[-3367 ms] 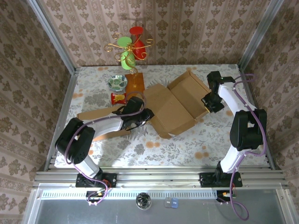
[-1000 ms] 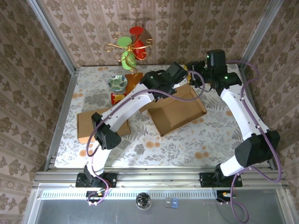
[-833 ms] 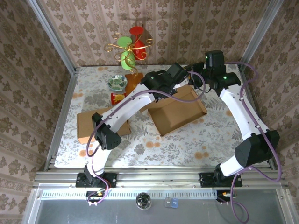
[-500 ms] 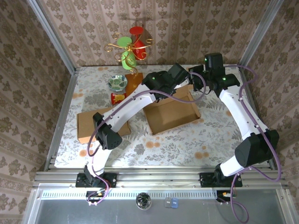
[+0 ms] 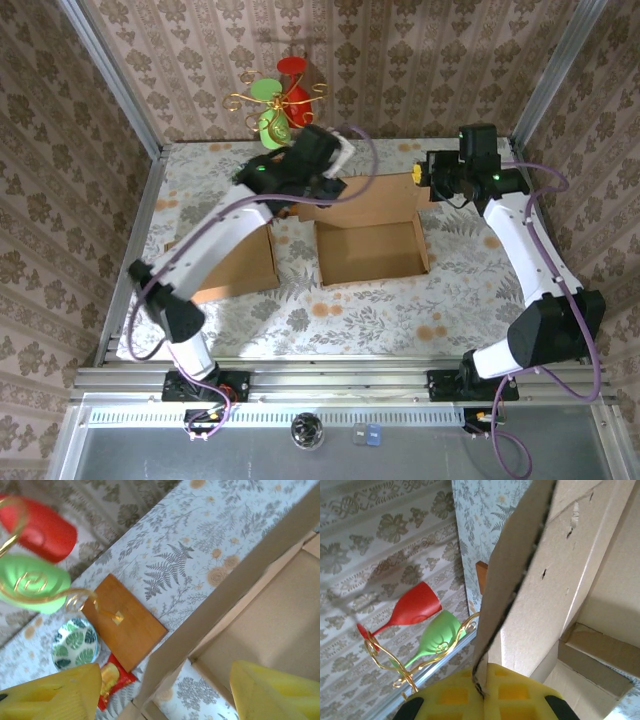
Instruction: Fold the paper box
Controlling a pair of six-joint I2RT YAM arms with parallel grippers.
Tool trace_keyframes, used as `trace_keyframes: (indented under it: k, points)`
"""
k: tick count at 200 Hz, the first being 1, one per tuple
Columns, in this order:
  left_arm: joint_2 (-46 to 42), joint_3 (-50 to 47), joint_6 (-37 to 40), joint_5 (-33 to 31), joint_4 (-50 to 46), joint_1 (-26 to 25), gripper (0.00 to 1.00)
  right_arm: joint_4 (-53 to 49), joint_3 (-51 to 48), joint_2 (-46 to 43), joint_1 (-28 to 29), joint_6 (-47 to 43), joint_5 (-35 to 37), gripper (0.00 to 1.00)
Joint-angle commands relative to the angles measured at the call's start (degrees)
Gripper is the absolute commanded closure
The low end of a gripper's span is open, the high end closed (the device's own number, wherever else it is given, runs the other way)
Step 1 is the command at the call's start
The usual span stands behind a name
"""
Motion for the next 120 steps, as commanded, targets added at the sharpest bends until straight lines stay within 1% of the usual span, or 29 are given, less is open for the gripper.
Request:
trace_keyframes:
  k: [1, 6, 27, 44, 56, 77, 120]
  points:
    - [-5.89, -8.34, -7.52, 8.71, 2.17, 3.85, 0.30, 0.19, -0.36, -1.02, -0.86, 1.85, -1.28, 1.00]
    - [-6.89, -10.94, -7.50, 10.06, 2.04, 5.01, 0.30, -0.21, -0.14, -0.94, -0.98, 1.43, -1.28, 1.00]
    - [-9.34, -16.66, -6.34, 16.20, 0.74, 9.88, 0.30, -0.87, 0.34, -0.63, -1.22, 0.28, -1.41, 1.00]
    - [-9.57, -18.47, -3.40, 18.90, 0.07, 11.72, 0.29, -1.96, 0.90, -0.20, -1.26, -1.12, -1.60, 1.00]
    - [-8.97, -17.97, -1.07, 19.96, -0.52, 12.25, 0.29, -2.33, 0.75, 0.01, -1.30, -1.49, -1.46, 1.00]
    - [-6.44, -15.74, 2.40, 19.70, -1.54, 12.25, 0.28, -2.31, 0.64, 0.28, -1.35, -1.77, -1.57, 1.00]
    - [-0.18, -10.51, 4.98, 14.25, -2.27, 12.25, 0.27, -2.12, 0.90, 0.93, -1.41, -2.08, -1.82, 1.00]
